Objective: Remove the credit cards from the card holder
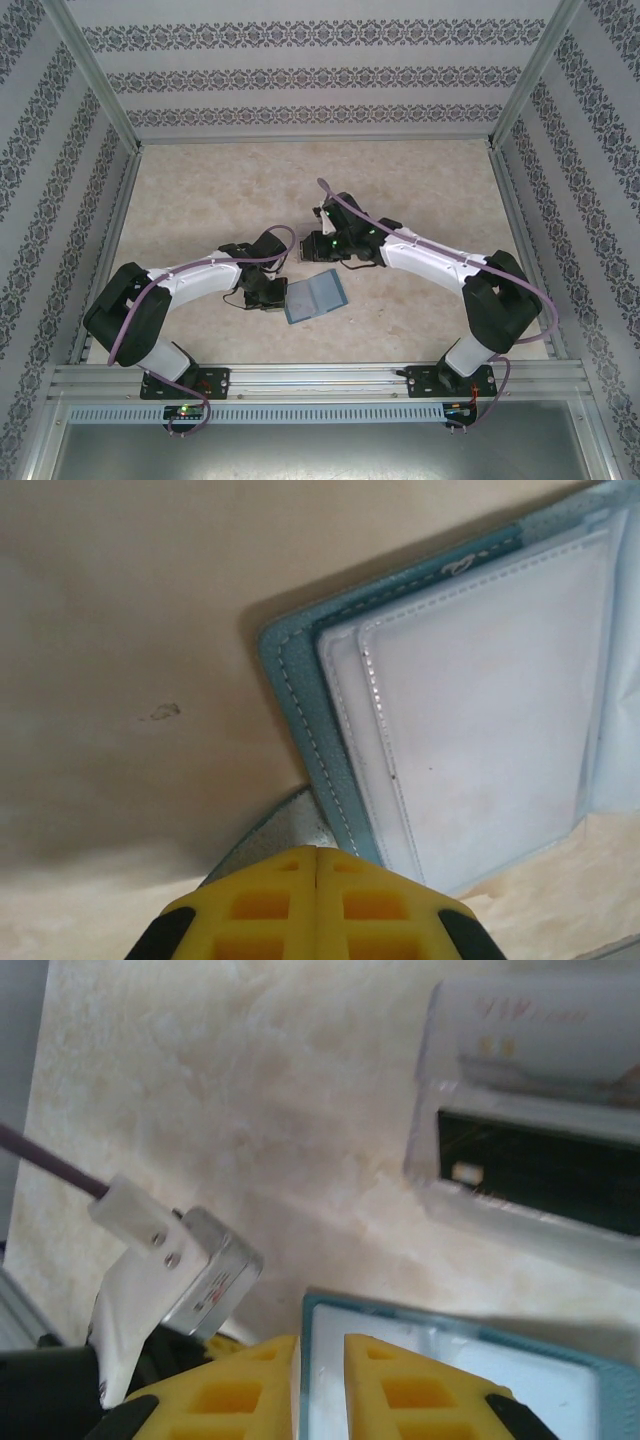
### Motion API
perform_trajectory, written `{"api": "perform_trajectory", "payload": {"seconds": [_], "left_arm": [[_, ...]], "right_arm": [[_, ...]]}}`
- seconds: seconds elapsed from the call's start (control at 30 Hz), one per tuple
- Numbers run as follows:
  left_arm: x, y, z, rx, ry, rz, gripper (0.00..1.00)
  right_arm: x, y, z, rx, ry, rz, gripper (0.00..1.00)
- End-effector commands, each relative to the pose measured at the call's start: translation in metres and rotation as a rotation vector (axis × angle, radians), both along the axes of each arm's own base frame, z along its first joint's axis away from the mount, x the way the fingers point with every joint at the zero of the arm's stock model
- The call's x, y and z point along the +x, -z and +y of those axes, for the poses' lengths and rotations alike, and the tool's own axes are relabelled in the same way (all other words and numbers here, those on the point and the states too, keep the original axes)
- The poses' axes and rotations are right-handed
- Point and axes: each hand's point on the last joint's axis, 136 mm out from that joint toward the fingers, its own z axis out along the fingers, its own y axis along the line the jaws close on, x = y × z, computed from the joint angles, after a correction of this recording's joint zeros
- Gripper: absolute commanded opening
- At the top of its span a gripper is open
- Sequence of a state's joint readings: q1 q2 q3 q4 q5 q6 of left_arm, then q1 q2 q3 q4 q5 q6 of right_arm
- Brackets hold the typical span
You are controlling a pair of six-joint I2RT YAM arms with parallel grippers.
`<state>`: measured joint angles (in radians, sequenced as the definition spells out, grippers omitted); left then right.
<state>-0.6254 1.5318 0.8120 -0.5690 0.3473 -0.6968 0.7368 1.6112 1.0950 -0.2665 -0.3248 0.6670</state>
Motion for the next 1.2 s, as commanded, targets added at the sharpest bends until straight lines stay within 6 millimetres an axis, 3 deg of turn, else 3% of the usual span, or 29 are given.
{"api": "perform_trajectory", "payload": {"seconds": [0.0, 0.57, 0.97, 1.17], "left_arm": [[0.000, 0.003, 0.005, 0.035, -0.008, -0.007, 0.00], [-0.007, 0.020, 0.007, 0.031, -0.016, 0.018, 0.01], [-0.008, 0.020, 0.011, 0.029, -0.026, 0.009, 0.00], [-0.009, 0.019, 0.012, 0.030, -0.027, 0.011, 0.00]], "right_arm": [[-0.022, 0.009, 0.014, 0.037, -0.018, 0.102, 0.20], [-0.074, 0.060, 0.017, -0.025, -0.030, 0.313, 0.22], [-0.087, 0.080, 0.040, -0.045, -0.083, 0.367, 0.27], [-0.089, 0.098, 0.037, -0.093, -0.076, 0.386, 0.27]]}}
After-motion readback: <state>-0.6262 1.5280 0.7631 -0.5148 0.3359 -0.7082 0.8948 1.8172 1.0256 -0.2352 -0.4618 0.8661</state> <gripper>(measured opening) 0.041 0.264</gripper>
